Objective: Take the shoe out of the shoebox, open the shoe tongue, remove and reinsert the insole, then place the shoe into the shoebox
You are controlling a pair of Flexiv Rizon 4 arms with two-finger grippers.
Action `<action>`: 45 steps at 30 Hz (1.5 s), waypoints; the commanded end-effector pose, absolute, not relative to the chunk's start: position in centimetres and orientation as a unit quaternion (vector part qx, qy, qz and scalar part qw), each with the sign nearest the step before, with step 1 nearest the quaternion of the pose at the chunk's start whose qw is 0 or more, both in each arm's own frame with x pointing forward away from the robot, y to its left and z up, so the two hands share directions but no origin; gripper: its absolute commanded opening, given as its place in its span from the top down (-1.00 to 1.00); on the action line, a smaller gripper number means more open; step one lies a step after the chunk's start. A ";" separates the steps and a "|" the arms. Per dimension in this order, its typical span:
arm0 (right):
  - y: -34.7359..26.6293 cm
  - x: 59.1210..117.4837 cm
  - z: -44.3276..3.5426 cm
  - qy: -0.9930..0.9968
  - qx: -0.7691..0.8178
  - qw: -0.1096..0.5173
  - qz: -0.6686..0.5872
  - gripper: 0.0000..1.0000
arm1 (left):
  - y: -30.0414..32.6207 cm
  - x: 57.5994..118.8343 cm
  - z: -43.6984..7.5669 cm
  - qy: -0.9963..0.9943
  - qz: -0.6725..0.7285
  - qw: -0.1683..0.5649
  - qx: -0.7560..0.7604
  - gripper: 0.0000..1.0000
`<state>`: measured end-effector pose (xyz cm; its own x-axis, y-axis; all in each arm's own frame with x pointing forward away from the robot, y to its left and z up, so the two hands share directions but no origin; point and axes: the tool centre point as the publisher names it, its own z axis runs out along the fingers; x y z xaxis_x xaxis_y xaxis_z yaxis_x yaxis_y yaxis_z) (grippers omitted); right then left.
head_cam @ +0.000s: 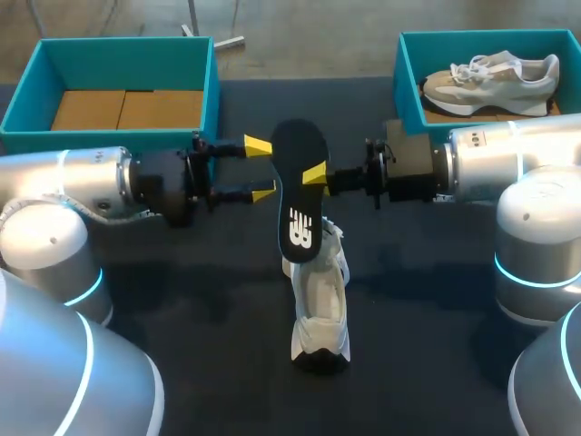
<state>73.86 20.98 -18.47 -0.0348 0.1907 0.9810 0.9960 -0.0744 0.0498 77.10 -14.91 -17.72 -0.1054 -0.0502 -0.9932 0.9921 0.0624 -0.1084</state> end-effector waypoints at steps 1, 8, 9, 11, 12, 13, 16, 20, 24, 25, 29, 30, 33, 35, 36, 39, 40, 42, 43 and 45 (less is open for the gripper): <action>21.2 73.8 -18.5 -0.535 -0.555 0.418 -0.480 1.00 | -15.6 77.4 -17.8 0.530 -0.518 0.505 0.443 -0.24; 21.2 73.8 -18.5 -0.535 -0.555 0.418 -0.480 1.00 | -16.3 78.0 -18.1 0.532 -0.511 0.509 0.442 0.02; 21.2 73.8 -18.5 -0.535 -0.555 0.418 -0.480 1.00 | -16.4 78.1 -18.1 0.533 -0.511 0.510 0.442 0.03; 21.2 73.8 -18.5 -0.535 -0.555 0.418 -0.480 1.00 | -16.5 78.2 -18.2 0.534 -0.507 0.513 0.441 0.08; 21.2 73.8 -18.5 -0.535 -0.555 0.418 -0.480 1.00 | -16.6 78.3 -18.2 0.534 -0.507 0.513 0.441 0.10; 21.2 73.8 -18.5 -0.535 -0.555 0.418 -0.480 1.00 | -16.6 78.3 -18.3 0.534 -0.507 0.513 0.441 0.11; 21.2 73.8 -18.5 -0.535 -0.555 0.418 -0.480 1.00 | -16.7 78.5 -18.4 0.534 -0.508 0.514 0.439 0.14; 21.2 73.8 -18.5 -0.535 -0.555 0.418 -0.480 1.00 | -16.9 78.5 -18.6 0.534 -0.507 0.514 0.439 0.17; 21.2 73.8 -18.5 -0.535 -0.554 0.419 -0.481 1.00 | -17.0 78.4 -18.7 0.535 -0.508 0.515 0.437 0.19; 21.2 73.8 -18.5 -0.535 -0.554 0.419 -0.481 1.00 | -17.1 78.4 -18.7 0.535 -0.508 0.515 0.437 0.20; 21.3 73.8 -18.6 -0.536 -0.552 0.421 -0.480 1.00 | -17.3 78.4 -18.7 0.535 -0.508 0.516 0.436 0.24; 21.4 73.7 -18.6 -0.536 -0.552 0.421 -0.480 1.00 | -17.4 78.4 -18.7 0.535 -0.507 0.516 0.436 0.27; 21.4 73.7 -18.6 -0.536 -0.552 0.421 -0.480 1.00 | -17.6 78.4 -18.7 0.535 -0.504 0.518 0.437 0.33; 21.4 73.6 -18.6 -0.536 -0.552 0.421 -0.481 1.00 | -17.8 78.4 -18.7 0.535 -0.503 0.518 0.437 0.34; 21.4 73.5 -18.7 -0.535 -0.552 0.421 -0.482 1.00 | -17.9 78.3 -18.7 0.536 -0.503 0.519 0.437 0.36; 21.4 73.5 -18.7 -0.534 -0.552 0.421 -0.483 1.00 | -18.1 78.3 -18.7 0.536 -0.502 0.519 0.438 0.49; 21.4 73.4 -18.7 -0.534 -0.552 0.420 -0.483 1.00 | -18.1 78.3 -18.7 0.536 -0.502 0.519 0.438 0.52; 21.4 73.4 -18.7 -0.533 -0.552 0.420 -0.484 1.00 | -18.2 78.3 -18.6 0.536 -0.501 0.519 0.438 0.57; 21.3 73.4 -18.7 -0.533 -0.552 0.419 -0.484 1.00 | -18.2 78.3 -18.6 0.536 -0.501 0.519 0.439 0.60; 21.3 73.3 -18.6 -0.533 -0.552 0.419 -0.485 1.00 | -18.2 78.3 -18.6 0.537 -0.500 0.519 0.439 0.65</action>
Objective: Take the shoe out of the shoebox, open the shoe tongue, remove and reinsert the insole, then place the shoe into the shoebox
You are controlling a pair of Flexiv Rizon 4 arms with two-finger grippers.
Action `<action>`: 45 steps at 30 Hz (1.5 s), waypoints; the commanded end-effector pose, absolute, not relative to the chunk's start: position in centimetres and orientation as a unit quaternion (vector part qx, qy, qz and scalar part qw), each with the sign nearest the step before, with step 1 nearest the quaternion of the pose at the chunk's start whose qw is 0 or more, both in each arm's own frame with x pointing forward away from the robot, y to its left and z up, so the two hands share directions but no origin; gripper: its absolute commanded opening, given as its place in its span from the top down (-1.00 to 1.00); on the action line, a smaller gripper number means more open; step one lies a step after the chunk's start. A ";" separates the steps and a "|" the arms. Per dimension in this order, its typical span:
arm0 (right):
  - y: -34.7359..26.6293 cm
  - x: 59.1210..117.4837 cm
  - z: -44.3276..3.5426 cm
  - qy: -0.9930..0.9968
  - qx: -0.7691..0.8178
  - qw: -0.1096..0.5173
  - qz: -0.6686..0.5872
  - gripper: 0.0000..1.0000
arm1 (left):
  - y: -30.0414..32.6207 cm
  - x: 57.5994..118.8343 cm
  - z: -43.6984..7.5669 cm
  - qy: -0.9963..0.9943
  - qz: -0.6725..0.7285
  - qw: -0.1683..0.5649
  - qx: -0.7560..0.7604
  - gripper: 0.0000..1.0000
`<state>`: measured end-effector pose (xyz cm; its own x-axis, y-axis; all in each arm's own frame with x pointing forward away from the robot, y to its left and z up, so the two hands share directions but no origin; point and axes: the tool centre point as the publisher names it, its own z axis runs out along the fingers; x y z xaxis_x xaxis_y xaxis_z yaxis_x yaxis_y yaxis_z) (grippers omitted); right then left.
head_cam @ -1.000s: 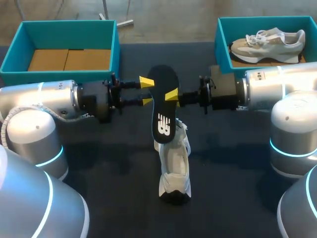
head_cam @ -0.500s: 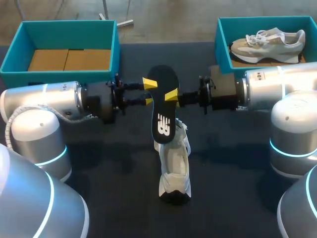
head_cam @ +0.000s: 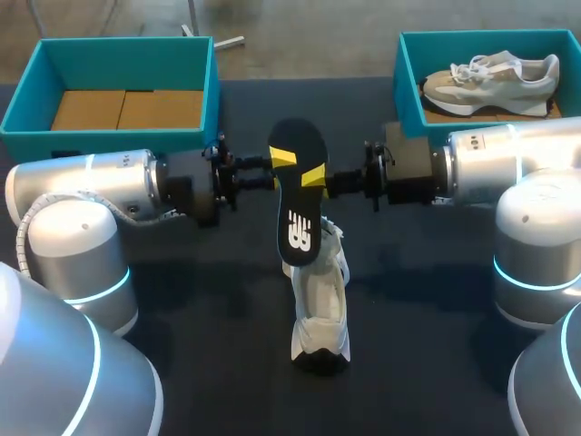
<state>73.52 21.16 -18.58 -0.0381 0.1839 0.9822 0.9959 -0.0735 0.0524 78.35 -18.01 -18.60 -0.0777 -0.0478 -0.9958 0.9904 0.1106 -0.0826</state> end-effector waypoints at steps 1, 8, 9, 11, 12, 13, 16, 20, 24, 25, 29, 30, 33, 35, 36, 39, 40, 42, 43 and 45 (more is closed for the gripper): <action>21.3 73.3 -18.6 -0.533 -0.552 0.419 -0.485 1.00 | -18.2 78.3 -18.6 0.537 -0.500 0.519 0.439 0.67; 21.3 73.3 -18.6 -0.533 -0.552 0.419 -0.485 1.00 | -18.5 78.3 -18.7 0.539 -0.498 0.520 0.437 0.73; 21.3 73.3 -18.6 -0.533 -0.552 0.419 -0.485 1.00 | -18.5 78.3 -18.8 0.540 -0.498 0.519 0.437 0.73; 21.3 73.3 -18.6 -0.533 -0.552 0.419 -0.485 1.00 | -18.6 78.4 -18.8 0.541 -0.497 0.518 0.438 0.73; 21.3 73.3 -18.6 -0.533 -0.552 0.419 -0.485 1.00 | -18.6 78.4 -18.8 0.541 -0.497 0.518 0.438 0.73; 21.3 73.3 -18.6 -0.533 -0.552 0.419 -0.485 1.00 | -18.6 78.4 -18.8 0.542 -0.497 0.517 0.438 0.73; 21.3 73.3 -18.6 -0.533 -0.552 0.419 -0.485 1.00 | -18.6 78.4 -19.0 0.544 -0.494 0.516 0.441 0.73; 21.3 73.3 -18.6 -0.533 -0.552 0.419 -0.485 1.00 | -18.6 78.3 -19.2 0.546 -0.491 0.515 0.442 0.67; 21.3 73.3 -18.6 -0.533 -0.552 0.419 -0.485 1.00 | -18.5 78.3 -19.3 0.547 -0.491 0.514 0.442 0.58; 21.3 73.3 -18.6 -0.533 -0.552 0.419 -0.485 1.00 | -18.5 78.3 -19.3 0.547 -0.491 0.514 0.443 0.55; 21.3 73.3 -18.6 -0.533 -0.552 0.419 -0.485 1.00 | -18.4 78.3 -19.3 0.547 -0.490 0.515 0.442 0.48; 21.3 73.3 -18.6 -0.533 -0.552 0.419 -0.485 1.00 | -18.4 78.3 -19.3 0.546 -0.490 0.515 0.442 0.47; 21.3 73.3 -18.6 -0.533 -0.552 0.419 -0.485 1.00 | -18.4 78.3 -19.3 0.546 -0.490 0.515 0.444 0.51; 21.3 73.3 -18.6 -0.533 -0.552 0.419 -0.485 1.00 | -18.4 78.4 -19.3 0.545 -0.489 0.514 0.445 0.60; 21.3 73.3 -18.6 -0.533 -0.552 0.419 -0.485 1.00 | -18.4 78.5 -19.3 0.545 -0.489 0.514 0.446 0.63; 21.3 73.3 -18.6 -0.533 -0.552 0.419 -0.485 1.00 | -18.4 78.6 -19.3 0.544 -0.489 0.513 0.448 0.65; 21.3 73.3 -18.6 -0.533 -0.552 0.419 -0.485 1.00 | -18.3 78.6 -19.3 0.543 -0.489 0.513 0.449 0.63; 21.3 73.3 -18.6 -0.533 -0.552 0.419 -0.485 1.00 | -18.3 78.7 -19.2 0.542 -0.490 0.513 0.450 0.58; 21.3 73.3 -18.6 -0.533 -0.552 0.419 -0.485 1.00 | -18.2 78.7 -19.2 0.541 -0.490 0.513 0.451 0.55; 21.3 73.3 -18.6 -0.533 -0.552 0.419 -0.485 1.00 | -18.1 78.8 -19.2 0.540 -0.491 0.513 0.452 0.51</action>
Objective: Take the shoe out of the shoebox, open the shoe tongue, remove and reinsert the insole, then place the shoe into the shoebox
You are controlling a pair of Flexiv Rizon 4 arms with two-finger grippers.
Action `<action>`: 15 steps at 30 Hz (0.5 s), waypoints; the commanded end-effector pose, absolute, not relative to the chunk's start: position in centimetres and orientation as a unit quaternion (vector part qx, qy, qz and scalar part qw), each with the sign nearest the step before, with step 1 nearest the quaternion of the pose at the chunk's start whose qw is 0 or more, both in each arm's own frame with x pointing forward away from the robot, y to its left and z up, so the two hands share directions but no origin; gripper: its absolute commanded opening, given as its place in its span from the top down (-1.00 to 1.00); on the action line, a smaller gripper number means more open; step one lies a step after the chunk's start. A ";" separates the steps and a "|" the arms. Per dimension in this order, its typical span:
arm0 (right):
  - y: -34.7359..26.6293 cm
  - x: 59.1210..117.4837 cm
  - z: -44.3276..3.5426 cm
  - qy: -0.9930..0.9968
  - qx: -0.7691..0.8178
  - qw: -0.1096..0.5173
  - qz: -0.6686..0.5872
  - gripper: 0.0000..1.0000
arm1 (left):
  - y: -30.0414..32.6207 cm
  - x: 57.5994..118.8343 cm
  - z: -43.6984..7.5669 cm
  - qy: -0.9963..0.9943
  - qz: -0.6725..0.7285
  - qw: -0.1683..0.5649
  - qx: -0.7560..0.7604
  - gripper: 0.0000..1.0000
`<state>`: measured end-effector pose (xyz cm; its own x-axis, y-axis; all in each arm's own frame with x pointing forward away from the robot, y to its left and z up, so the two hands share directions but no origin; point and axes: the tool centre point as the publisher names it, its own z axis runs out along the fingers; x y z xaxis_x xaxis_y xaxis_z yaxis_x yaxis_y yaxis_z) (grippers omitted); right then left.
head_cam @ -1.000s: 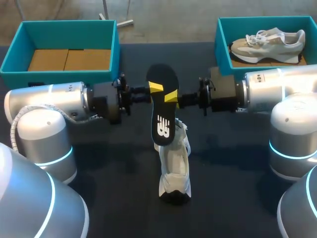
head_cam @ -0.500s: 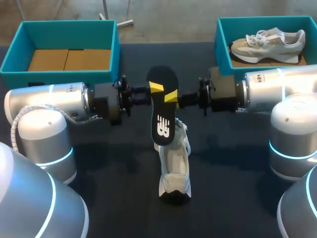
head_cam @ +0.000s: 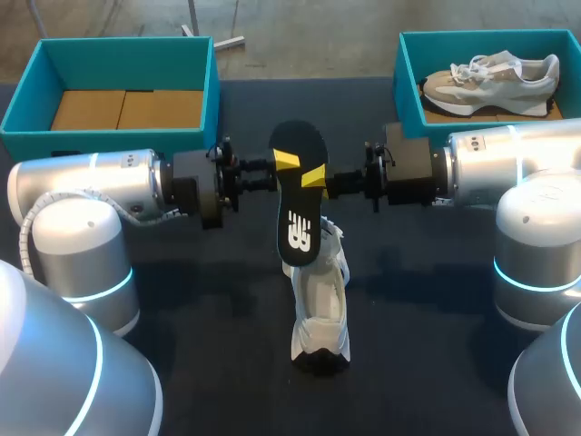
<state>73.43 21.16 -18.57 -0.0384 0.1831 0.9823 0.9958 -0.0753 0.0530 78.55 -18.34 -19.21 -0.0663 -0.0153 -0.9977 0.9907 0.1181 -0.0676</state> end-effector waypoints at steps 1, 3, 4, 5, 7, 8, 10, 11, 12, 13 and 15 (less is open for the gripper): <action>21.3 73.3 -18.6 -0.533 -0.552 0.419 -0.485 1.00 | -18.1 78.8 -19.2 0.539 -0.491 0.513 0.453 0.50; 21.3 73.3 -18.6 -0.533 -0.552 0.419 -0.485 1.00 | -18.1 78.8 -19.2 0.537 -0.492 0.513 0.455 0.49; 21.3 73.3 -18.6 -0.533 -0.552 0.419 -0.485 1.00 | -18.1 78.8 -19.2 0.536 -0.492 0.512 0.455 0.49; 21.3 73.3 -18.6 -0.533 -0.552 0.419 -0.485 1.00 | -18.1 78.9 -19.2 0.536 -0.492 0.512 0.456 0.50; 21.3 73.3 -18.6 -0.533 -0.552 0.419 -0.485 1.00 | -18.1 78.9 -19.2 0.535 -0.493 0.512 0.457 0.51; 21.3 73.3 -18.6 -0.533 -0.552 0.419 -0.485 1.00 | -18.1 78.9 -19.2 0.535 -0.493 0.511 0.457 0.53; 21.3 73.3 -18.6 -0.533 -0.552 0.419 -0.485 1.00 | -18.1 78.9 -19.2 0.535 -0.493 0.511 0.459 0.55; 21.3 73.3 -18.6 -0.533 -0.552 0.419 -0.485 1.00 | -18.1 78.9 -19.2 0.534 -0.493 0.510 0.459 0.58; 21.3 73.3 -18.6 -0.533 -0.552 0.419 -0.485 1.00 | -18.1 78.9 -19.2 0.534 -0.493 0.510 0.459 0.62; 21.3 73.3 -18.6 -0.533 -0.552 0.419 -0.485 1.00 | -18.1 79.0 -19.3 0.534 -0.494 0.509 0.460 0.66; 21.3 73.3 -18.6 -0.533 -0.552 0.419 -0.485 1.00 | -18.2 78.9 -19.3 0.533 -0.494 0.509 0.461 1.00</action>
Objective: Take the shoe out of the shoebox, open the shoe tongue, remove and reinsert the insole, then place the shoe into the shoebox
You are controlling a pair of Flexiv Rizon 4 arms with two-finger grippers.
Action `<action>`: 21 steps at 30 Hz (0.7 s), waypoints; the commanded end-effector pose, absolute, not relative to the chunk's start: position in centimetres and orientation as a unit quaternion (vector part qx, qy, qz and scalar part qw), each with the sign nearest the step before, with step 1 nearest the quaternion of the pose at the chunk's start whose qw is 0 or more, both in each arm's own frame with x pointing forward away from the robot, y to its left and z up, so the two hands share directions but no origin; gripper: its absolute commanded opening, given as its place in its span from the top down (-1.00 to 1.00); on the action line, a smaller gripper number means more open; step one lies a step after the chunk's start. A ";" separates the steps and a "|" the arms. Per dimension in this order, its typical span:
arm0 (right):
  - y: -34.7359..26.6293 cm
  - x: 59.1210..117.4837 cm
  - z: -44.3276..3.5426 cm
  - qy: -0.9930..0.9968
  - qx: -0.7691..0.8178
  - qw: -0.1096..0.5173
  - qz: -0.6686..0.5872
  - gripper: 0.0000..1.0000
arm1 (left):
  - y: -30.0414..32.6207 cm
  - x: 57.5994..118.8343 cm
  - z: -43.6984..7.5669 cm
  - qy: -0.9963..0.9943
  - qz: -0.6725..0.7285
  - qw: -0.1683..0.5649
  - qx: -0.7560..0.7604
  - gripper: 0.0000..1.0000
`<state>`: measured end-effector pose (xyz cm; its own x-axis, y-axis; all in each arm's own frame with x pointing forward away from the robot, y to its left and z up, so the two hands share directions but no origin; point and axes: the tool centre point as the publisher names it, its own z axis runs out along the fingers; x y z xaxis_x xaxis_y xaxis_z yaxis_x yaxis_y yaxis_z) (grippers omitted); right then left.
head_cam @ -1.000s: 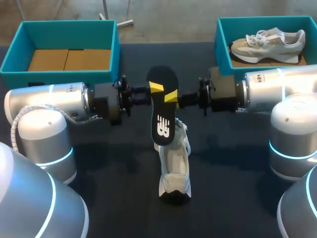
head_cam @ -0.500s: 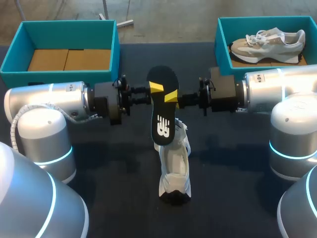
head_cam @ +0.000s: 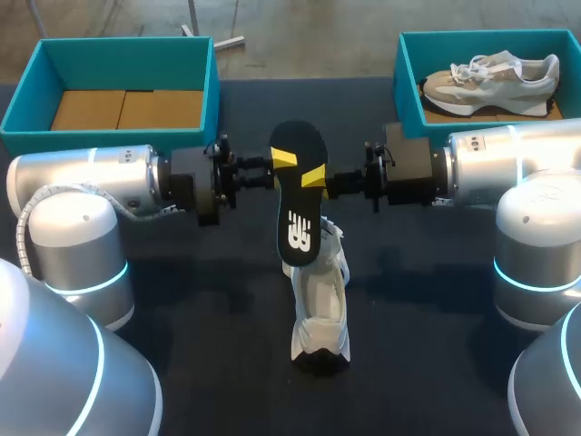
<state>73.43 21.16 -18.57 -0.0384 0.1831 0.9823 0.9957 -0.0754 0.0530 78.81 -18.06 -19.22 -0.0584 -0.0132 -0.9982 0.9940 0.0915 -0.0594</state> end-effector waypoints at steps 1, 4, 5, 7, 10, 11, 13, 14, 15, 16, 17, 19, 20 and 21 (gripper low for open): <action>21.3 73.3 -18.6 -0.533 -0.552 0.419 -0.485 1.00 | -18.2 78.9 -19.4 0.533 -0.494 0.508 0.462 1.00; 21.3 73.3 -18.6 -0.533 -0.552 0.419 -0.485 1.00 | -18.2 78.9 -19.4 0.533 -0.494 0.509 0.462 1.00; 21.3 73.3 -18.6 -0.533 -0.552 0.419 -0.485 1.00 | -18.3 78.9 -19.4 0.533 -0.494 0.509 0.461 1.00; 21.3 73.3 -18.6 -0.533 -0.552 0.419 -0.485 1.00 | -18.3 78.8 -19.5 0.533 -0.493 0.510 0.461 1.00; 21.3 73.3 -18.6 -0.533 -0.552 0.419 -0.485 1.00 | -18.4 78.8 -19.5 0.533 -0.493 0.510 0.461 1.00; 21.3 73.4 -18.7 -0.533 -0.553 0.421 -0.483 0.96 | -18.4 78.8 -19.5 0.533 -0.492 0.511 0.461 1.00; 21.3 73.4 -18.7 -0.533 -0.554 0.421 -0.482 -0.97 | -18.4 78.8 -19.5 0.533 -0.492 0.511 0.461 1.00; 21.3 73.3 -18.7 -0.532 -0.555 0.419 -0.483 -1.00 | -18.4 78.8 -19.5 0.534 -0.491 0.511 0.461 1.00; 21.2 73.3 -18.7 -0.531 -0.555 0.419 -0.484 -1.00 | -18.3 78.7 -19.4 0.534 -0.491 0.510 0.461 1.00; 21.0 73.3 -18.7 -0.531 -0.556 0.418 -0.484 -1.00 | -18.2 78.6 -19.3 0.535 -0.491 0.510 0.461 1.00; 20.8 73.2 -18.7 -0.531 -0.556 0.418 -0.484 -1.00 | -18.0 78.5 -19.3 0.535 -0.492 0.509 0.461 1.00; 20.2 73.1 -18.7 -0.531 -0.559 0.415 -0.482 -1.00 | -17.6 78.3 -19.5 0.536 -0.493 0.506 0.462 1.00; 19.7 73.0 -18.7 -0.534 -0.561 0.412 -0.480 -1.00 | -17.2 78.2 -19.8 0.540 -0.493 0.502 0.462 1.00; 19.1 72.8 -18.7 -0.536 -0.562 0.410 -0.478 -1.00 | -16.7 78.0 -19.9 0.542 -0.497 0.497 0.460 1.00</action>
<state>73.62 20.56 -19.05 -0.0340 0.1967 0.9799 0.9947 -0.0890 0.0523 78.68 -17.95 -19.82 -0.0737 -0.0019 -0.9973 0.9934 0.0881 -0.0735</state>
